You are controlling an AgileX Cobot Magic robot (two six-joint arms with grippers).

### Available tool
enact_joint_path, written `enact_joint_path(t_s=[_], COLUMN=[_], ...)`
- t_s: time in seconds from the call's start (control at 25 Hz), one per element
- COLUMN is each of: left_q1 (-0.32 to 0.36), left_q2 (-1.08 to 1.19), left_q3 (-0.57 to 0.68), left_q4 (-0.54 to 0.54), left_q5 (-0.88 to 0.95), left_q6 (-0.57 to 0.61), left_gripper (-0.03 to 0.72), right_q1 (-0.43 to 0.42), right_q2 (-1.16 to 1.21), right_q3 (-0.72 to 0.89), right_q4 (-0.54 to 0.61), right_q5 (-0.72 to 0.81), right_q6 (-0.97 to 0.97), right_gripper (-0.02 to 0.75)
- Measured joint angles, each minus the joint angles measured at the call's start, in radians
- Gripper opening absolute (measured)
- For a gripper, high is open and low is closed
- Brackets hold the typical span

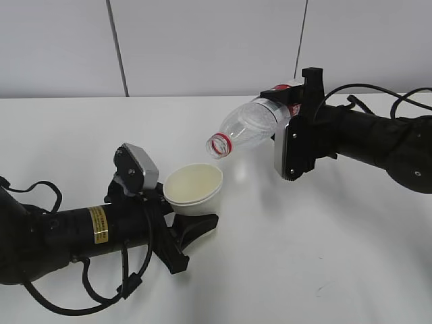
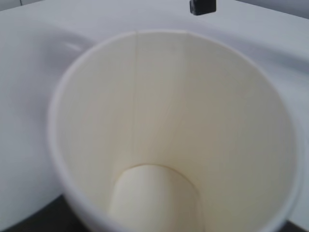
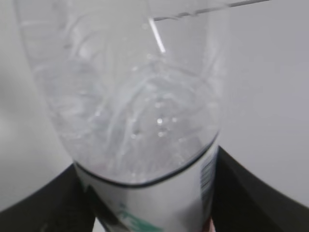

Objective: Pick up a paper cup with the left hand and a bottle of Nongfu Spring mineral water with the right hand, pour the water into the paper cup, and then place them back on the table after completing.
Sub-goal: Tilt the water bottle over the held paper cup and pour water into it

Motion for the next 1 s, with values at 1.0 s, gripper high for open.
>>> enact_joint_path(t_s=[1.0], left_q1=[0.000], left_q2=[0.000], left_q3=[0.000], left_q4=[0.009], left_q5=[-0.001], left_q6=[0.000], left_gripper=[0.368], right_q1=[0.000], right_q2=[0.000], right_q3=[0.000], right_q4=[0.000], right_q5=[-0.006], right_q6=[-0.045], right_gripper=[0.461])
